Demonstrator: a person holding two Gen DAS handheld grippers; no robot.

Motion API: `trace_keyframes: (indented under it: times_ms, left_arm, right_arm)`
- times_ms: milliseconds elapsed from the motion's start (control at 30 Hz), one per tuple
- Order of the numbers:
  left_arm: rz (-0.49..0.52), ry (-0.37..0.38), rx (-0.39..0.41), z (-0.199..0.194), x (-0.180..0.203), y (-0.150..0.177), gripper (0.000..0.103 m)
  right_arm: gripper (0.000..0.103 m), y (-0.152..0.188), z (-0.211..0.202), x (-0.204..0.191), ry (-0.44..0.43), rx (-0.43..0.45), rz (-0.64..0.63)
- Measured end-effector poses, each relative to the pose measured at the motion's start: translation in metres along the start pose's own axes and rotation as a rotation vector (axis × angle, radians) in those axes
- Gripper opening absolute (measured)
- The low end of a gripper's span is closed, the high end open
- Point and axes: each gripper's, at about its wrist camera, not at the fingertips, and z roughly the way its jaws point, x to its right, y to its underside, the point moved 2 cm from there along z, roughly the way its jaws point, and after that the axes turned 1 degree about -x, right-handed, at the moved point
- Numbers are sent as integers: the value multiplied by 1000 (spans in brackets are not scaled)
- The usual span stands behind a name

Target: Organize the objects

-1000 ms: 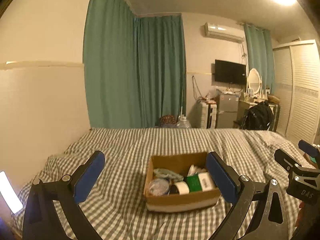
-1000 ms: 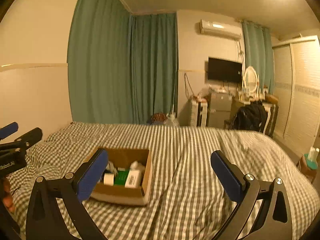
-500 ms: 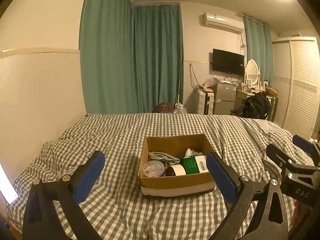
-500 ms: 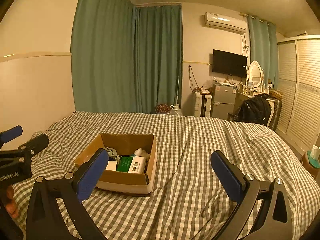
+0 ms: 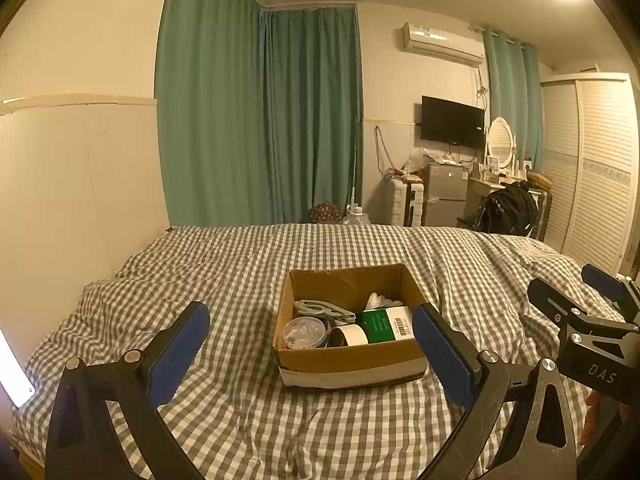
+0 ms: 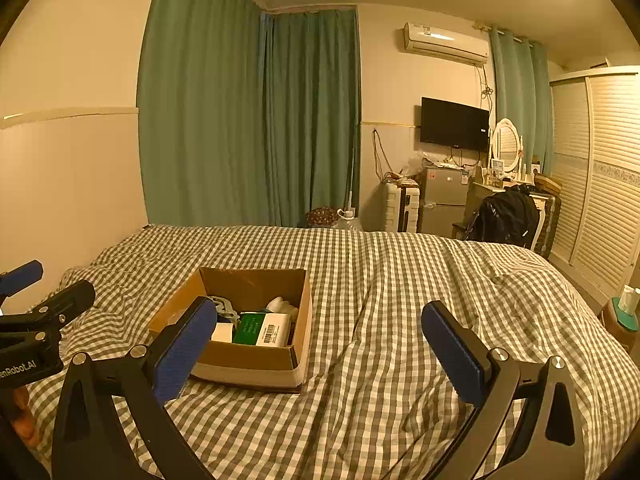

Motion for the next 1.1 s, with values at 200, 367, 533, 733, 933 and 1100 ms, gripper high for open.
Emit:
trace_keyframes:
  times_ms: [200,367,533,733,933,1100]
  left_arm:
    - [7,-2,-6,0,1,4,103]
    - [-6,-5,-11,1,-3,7,103]
    - [-12,-7,-11,-1,-5,9,103]
    - [-6,-9,-16,-2,-5,10,103]
    - [-6,-6,-20,-4,-4,10,103]
    - [-2,-11,-19,-5,-4,11,103]
  right_arm:
    - [103,2,0,-1,-3,-6,0]
    - [103,3,1,-1,-2,-9,0]
    - [103,5,1,-2,3,-9,-7]
    - [103,6,0,-3,0,-10,-10]
    - [103,7,-1,-4,3,-12,-15]
    - [103,7,-1,-4,2,-12,-15]
